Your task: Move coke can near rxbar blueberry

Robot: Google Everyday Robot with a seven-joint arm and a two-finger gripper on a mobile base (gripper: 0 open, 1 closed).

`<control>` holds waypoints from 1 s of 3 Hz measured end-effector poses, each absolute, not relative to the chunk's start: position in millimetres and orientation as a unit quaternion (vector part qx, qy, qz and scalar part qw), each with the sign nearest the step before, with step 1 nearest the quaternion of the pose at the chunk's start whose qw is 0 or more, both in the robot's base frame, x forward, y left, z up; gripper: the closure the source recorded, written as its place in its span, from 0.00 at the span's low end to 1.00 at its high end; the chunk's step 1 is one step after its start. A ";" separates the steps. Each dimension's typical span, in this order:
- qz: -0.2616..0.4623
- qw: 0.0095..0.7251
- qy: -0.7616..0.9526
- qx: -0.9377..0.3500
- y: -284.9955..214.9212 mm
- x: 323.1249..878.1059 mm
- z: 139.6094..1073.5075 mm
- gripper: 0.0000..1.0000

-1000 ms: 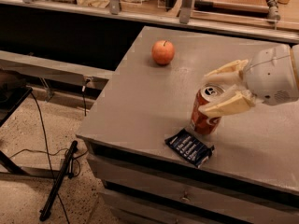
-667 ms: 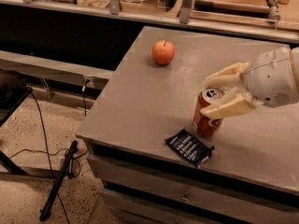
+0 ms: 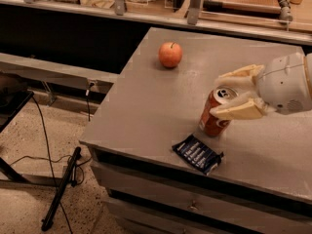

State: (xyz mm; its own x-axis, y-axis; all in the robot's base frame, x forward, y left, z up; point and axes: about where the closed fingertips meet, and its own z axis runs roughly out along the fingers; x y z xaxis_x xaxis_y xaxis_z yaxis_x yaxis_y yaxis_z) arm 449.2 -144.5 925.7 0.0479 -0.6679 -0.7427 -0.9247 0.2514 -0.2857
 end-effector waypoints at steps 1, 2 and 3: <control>0.173 0.422 0.673 -0.582 -153.1 449.6 928.7 0.00; 0.207 0.450 0.680 -0.541 -188.0 449.2 929.9 0.00; 0.226 0.489 0.683 -0.494 -232.1 443.4 933.0 0.00</control>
Offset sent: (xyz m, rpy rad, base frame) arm -0.0013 -0.1124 0.0060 0.3610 0.0769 -0.1437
